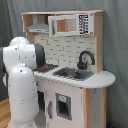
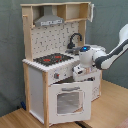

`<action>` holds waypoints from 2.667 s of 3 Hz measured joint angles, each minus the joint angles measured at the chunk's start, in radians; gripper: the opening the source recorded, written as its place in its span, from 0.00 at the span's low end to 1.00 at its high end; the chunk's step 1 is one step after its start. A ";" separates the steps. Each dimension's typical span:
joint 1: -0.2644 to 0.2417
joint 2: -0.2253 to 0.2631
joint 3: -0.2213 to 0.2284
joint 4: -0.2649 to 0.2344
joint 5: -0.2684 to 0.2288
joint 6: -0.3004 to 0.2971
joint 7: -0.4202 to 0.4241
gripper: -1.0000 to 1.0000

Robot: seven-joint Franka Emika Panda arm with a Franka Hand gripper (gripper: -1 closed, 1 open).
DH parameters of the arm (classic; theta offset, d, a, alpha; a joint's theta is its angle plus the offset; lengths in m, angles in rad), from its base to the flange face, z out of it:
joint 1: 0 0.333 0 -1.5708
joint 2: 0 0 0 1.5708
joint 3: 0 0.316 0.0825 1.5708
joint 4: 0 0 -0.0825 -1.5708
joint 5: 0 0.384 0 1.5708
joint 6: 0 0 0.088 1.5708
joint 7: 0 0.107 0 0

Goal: Play with the kitchen

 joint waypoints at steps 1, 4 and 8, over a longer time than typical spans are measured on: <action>0.003 0.044 0.027 0.003 -0.044 0.005 0.088 0.00; 0.008 0.142 0.090 0.007 -0.085 0.005 0.354 0.00; 0.038 0.156 0.265 0.006 -0.100 0.005 0.723 0.00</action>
